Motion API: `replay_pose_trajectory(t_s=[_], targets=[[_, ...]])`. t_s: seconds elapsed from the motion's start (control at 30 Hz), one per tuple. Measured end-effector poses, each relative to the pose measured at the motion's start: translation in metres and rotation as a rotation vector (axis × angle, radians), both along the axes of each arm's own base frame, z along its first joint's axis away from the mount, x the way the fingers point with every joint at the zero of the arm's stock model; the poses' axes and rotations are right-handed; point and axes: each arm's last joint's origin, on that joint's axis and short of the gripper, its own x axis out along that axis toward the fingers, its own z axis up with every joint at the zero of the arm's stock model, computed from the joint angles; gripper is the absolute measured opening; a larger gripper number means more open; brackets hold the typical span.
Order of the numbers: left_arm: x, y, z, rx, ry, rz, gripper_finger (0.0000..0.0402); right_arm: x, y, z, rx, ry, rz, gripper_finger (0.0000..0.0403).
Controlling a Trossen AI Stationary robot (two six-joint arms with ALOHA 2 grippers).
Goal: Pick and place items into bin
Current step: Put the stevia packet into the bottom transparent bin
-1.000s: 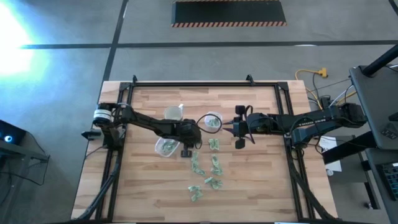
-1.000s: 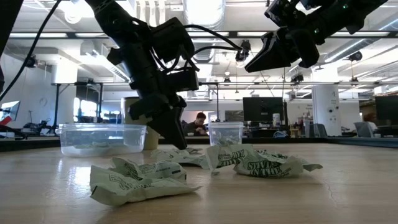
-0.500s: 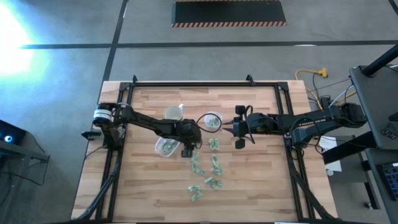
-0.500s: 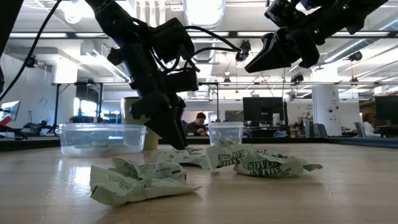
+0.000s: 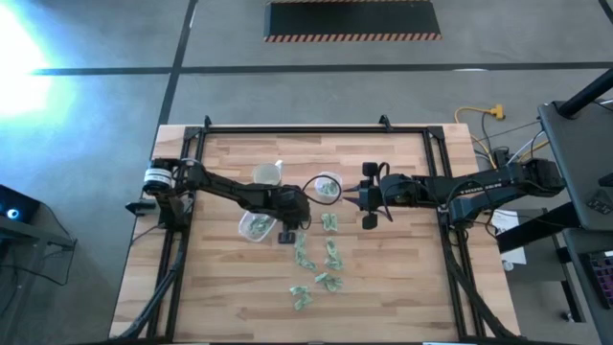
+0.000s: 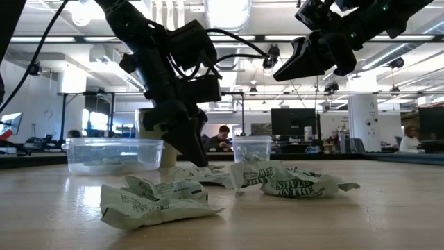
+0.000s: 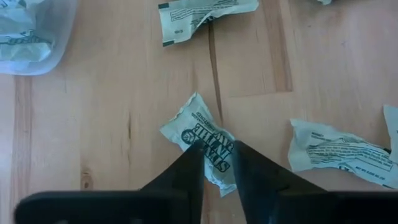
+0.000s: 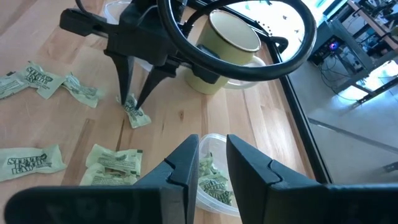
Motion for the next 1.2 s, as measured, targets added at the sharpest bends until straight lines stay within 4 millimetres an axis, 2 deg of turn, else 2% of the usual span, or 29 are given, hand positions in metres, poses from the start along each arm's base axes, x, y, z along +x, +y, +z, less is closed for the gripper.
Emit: replay_pose_trajectory(t_s=[0.3, 0.5, 1.2], targets=[[-0.002, 0.0, -0.001, 0.02, 0.022, -0.026, 0.0003, 0.0, 0.0, 0.0, 0.0, 0.0, 0.0, 0.0073], [-0.001, 0.001, -0.001, 0.075, 0.023, -0.017, 0.0, 0.0, 0.0, -0.001, 0.0, 0.002, 0.0, 0.0073], [0.007, -0.006, 0.011, 0.092, -0.03, -0.024, 0.0, -0.002, 0.0, -0.004, -0.003, 0.013, -0.001, 0.0073]])
